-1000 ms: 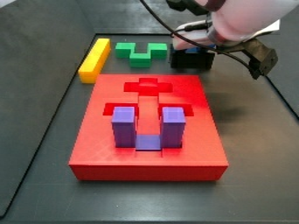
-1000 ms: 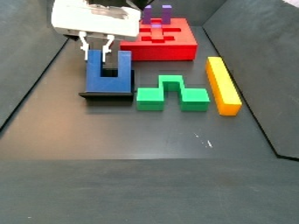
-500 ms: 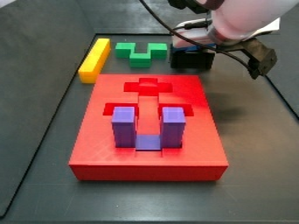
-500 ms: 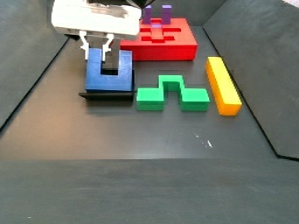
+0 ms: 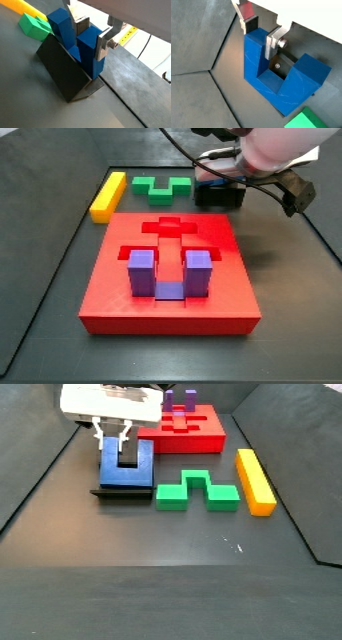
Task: Pick up the blue object. Move up. Place the blue object on the fixture. Regrasp the blue object. Move to above the board. Insert the blue object.
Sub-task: Regrasp the blue object, then move to above the board.
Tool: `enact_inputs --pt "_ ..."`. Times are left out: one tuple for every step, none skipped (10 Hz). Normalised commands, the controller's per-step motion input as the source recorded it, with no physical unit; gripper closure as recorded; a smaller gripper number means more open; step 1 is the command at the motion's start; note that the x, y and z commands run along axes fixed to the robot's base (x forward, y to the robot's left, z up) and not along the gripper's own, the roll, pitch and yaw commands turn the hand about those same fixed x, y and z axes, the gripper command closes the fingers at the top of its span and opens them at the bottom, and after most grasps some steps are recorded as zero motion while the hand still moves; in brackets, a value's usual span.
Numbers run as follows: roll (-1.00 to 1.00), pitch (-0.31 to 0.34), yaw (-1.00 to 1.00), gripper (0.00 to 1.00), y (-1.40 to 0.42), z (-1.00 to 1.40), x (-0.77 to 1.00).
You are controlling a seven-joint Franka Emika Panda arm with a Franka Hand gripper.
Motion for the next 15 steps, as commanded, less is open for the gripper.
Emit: enact_inputs --pt "0.0 0.0 0.0 1.0 0.0 0.0 0.0" --pt "0.0 0.0 0.0 1.0 0.0 0.0 0.0" --pt "0.0 0.0 0.0 1.0 0.0 0.0 0.0" --pt "0.0 0.0 0.0 1.0 0.0 1.4 0.0" --pt "-0.03 0.019 0.0 1.0 0.0 1.4 -0.02" --pt "-0.12 -0.036 -0.01 1.0 0.02 1.4 -0.05" --pt "-0.09 -0.044 0.0 1.0 0.03 1.4 -0.06" --pt "-0.06 -0.008 -0.02 1.0 0.01 1.4 -0.06" --pt "-0.02 0.014 -0.03 1.0 0.01 1.4 -0.05" --pt "-0.02 0.026 -0.02 1.0 0.01 1.4 -0.05" --pt "-0.02 0.037 -0.02 1.0 0.0 0.82 -0.03" --pt "0.0 0.055 -0.01 1.0 0.0 0.34 0.01" --pt "-1.0 0.112 -0.21 1.0 -1.4 0.29 -1.16" --pt "-1.0 0.105 -0.2 1.0 -1.4 0.3 -1.18" --pt "-1.0 0.089 -0.19 1.0 -1.4 0.31 -1.27"
